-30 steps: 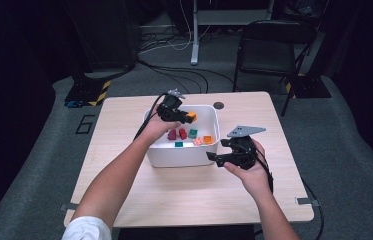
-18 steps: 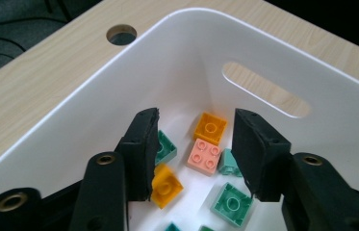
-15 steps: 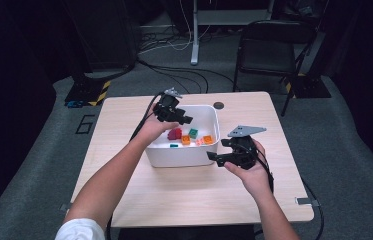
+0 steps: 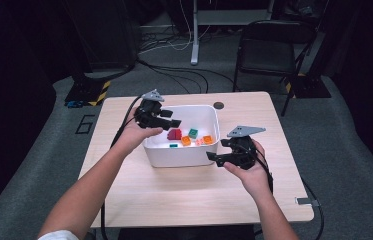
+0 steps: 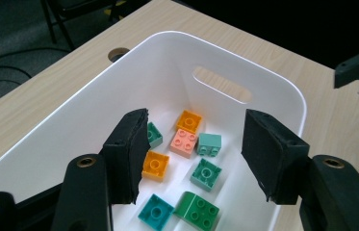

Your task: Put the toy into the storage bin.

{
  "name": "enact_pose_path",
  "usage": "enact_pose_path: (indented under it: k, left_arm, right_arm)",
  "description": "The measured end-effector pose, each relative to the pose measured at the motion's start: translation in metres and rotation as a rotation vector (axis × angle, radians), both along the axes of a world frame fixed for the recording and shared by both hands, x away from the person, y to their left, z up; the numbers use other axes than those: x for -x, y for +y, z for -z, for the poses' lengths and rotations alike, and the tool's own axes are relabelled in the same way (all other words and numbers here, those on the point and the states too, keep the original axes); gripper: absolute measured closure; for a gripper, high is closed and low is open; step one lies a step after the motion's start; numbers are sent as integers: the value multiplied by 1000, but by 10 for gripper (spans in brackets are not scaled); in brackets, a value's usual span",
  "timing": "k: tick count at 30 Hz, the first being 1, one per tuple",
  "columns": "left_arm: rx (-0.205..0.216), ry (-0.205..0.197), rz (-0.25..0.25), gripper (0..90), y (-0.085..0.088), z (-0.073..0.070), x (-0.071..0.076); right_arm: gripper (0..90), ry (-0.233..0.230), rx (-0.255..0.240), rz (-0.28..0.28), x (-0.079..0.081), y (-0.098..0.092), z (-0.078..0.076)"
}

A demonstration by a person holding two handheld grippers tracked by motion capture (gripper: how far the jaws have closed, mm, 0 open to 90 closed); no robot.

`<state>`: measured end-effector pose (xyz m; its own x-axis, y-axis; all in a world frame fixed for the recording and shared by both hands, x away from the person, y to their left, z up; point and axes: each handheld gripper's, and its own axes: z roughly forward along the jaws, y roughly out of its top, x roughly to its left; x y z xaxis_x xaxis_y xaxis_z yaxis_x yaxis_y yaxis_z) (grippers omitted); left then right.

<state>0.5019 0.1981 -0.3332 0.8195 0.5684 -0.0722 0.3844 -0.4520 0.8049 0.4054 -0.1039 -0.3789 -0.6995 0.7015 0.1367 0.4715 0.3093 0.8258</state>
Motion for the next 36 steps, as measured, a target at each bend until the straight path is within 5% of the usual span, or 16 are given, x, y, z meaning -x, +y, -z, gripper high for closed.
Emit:
enact_pose_path:
  k: [19,29,36]
  left_arm:
    - [-18,-36,-100,403,57,-11,44]
    - [-25,-56,-159,403,80,7,62]
    - [0,-14,-207,402,95,31,69]
  right_arm:
    - [258,2,-3,9,0,-2,-1]
    - [258,2,-9,24,-1,-7,-1]
    - [259,13,0,30,-4,-7,4]
